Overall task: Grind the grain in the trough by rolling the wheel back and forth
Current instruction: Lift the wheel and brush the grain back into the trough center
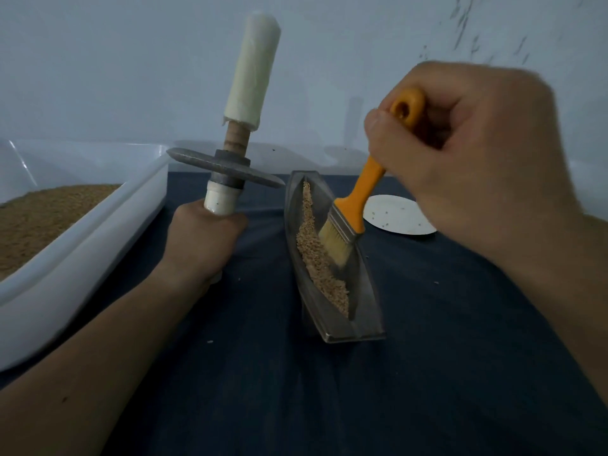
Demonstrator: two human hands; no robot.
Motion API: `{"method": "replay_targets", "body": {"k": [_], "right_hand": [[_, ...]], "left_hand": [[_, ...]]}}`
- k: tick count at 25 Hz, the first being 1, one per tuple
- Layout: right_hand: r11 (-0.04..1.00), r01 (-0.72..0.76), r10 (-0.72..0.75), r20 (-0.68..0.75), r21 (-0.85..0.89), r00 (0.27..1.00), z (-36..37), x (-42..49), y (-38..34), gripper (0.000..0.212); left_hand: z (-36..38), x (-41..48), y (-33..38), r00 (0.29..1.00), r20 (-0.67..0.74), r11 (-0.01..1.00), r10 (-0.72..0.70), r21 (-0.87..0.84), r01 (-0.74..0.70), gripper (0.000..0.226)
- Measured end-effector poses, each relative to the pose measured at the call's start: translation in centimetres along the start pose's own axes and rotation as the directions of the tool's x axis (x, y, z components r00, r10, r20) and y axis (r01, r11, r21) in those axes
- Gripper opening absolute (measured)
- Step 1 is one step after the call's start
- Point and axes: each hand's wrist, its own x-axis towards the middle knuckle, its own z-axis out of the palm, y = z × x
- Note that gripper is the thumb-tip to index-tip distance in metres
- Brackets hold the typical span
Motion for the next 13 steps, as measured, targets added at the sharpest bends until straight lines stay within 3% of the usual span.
{"method": "replay_targets", "body": {"k": [6, 13], "right_hand": [[0.997, -0.046, 0.038, 0.130, 0.058, 0.991, 0.7, -1.2, -1.8, 0.028], [0.999, 0.005, -0.005, -0.007, -0.039, 1.000, 1.2, -1.8, -0.5, 0.026]], "left_hand": [[0.1, 0.0, -0.1, 1.000, -0.006, 0.999, 0.016, 0.037, -0.015, 0.012], [0.1, 0.3, -0.5, 1.000, -0.002, 1.000, 0.019, 0.018, -0.019, 0.012]]}}
